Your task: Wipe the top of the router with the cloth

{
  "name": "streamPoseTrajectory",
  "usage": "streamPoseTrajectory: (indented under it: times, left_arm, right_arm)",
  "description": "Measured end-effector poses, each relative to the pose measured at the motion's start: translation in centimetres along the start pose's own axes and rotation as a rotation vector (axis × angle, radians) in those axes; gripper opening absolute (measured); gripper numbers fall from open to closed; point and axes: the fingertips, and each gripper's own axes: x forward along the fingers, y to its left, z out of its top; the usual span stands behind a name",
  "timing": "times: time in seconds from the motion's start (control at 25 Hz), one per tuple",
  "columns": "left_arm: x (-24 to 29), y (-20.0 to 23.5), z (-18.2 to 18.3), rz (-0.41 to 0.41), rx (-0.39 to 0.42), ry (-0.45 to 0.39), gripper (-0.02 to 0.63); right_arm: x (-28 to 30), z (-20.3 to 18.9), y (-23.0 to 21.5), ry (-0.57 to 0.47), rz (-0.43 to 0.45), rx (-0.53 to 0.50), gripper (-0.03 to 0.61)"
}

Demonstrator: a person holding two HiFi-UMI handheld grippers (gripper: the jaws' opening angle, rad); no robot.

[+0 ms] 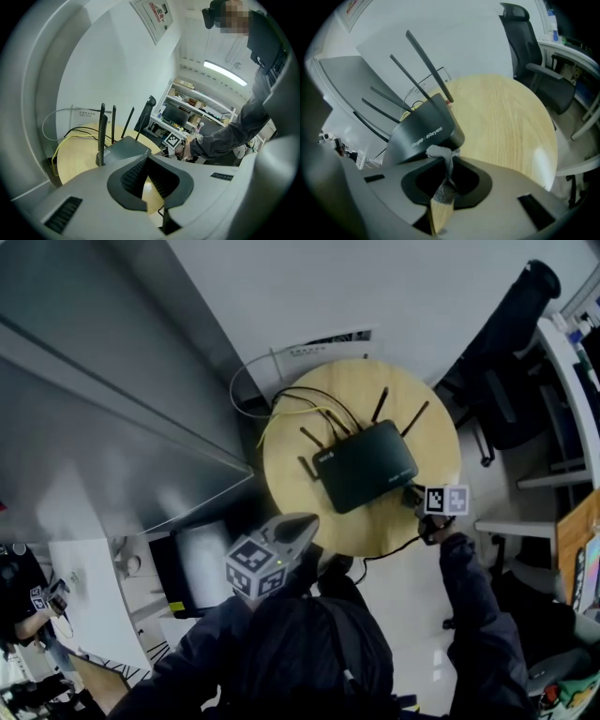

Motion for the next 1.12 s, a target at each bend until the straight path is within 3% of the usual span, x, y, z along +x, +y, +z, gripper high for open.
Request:
streamPoseTrajectory:
  times: [0.52,0.8,1.12]
  left_arm:
    - [1.2,-0.7,0.2,-0.014,0.009,0.004,-0.008]
    - [0.9,-0.7,0.2,-0.019,-0.003,-0.015,-0.008]
    - [-0.5,-0.4,0.3,0.006,-0.014,-0.046,-0.008]
  right_arm:
    - [-1.1,0.4,-0.8,-0.032,-0.100,-0.144,0.069]
    - [-2.4,-2.4,6.0,0.012,-0.026,-0.532,0.069]
    - [0.4,2.4,16.3,-0.031,0.077,-0.965,0.069]
